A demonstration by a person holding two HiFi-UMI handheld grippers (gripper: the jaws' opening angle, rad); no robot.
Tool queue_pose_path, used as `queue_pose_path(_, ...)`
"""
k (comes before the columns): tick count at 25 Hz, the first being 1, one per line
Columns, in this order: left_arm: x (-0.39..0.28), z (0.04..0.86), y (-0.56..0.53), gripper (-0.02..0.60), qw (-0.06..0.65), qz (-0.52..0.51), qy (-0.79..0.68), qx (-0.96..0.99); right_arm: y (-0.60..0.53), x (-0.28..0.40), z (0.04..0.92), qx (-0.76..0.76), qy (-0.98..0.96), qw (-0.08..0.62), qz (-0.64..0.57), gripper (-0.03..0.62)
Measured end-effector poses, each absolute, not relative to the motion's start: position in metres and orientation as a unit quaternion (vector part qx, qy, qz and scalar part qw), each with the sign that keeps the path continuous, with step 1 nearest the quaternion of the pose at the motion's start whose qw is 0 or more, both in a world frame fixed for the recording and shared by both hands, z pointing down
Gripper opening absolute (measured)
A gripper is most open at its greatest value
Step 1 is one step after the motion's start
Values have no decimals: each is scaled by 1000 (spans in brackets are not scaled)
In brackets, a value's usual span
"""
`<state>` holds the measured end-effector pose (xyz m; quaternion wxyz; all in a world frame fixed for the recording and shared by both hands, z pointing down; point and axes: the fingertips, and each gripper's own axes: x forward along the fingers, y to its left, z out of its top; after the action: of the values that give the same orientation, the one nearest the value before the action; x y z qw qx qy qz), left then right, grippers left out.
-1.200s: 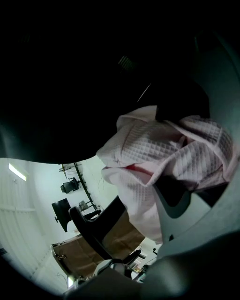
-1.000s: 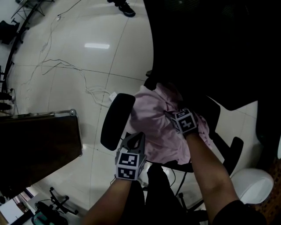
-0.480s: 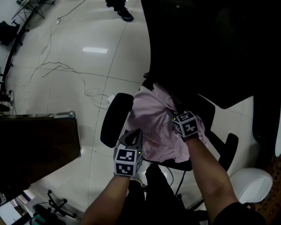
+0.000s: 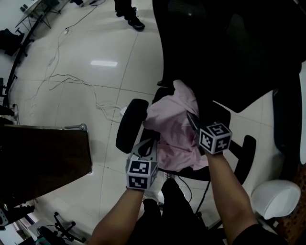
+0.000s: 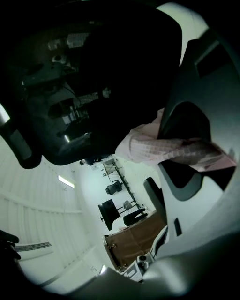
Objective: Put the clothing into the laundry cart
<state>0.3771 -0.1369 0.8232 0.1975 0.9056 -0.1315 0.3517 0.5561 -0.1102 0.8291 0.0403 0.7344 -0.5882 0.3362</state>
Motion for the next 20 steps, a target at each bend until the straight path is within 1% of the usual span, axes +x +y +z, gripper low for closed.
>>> queue_pose_path(3, 366, 806, -135, -2, 191, 339, -137, 911, -100, 548, 791, 746, -585, 8, 319, 118)
queue_pose_path(6, 356, 788, -139, -2, 176, 326, -140, 918, -90, 546, 751, 758, -581, -47, 292, 117)
queue_pose_path(9, 343, 754, -144, -2, 161, 306, -142, 928, -84, 540, 691, 763, -587, -94, 255, 115)
queue_pose_path(14, 311, 682, -154, -2, 133, 258, -150, 945, -79, 506, 597, 761, -607, -98, 207, 115)
queue_pose_path(18, 281, 638, -165, -2, 134, 232, -170, 948, -81, 483, 540, 762, -615, -91, 181, 115)
queue_pose_path(20, 267, 612, -171, -2, 124, 220, -179, 951, -83, 472, 511, 761, -620, -92, 168, 114)
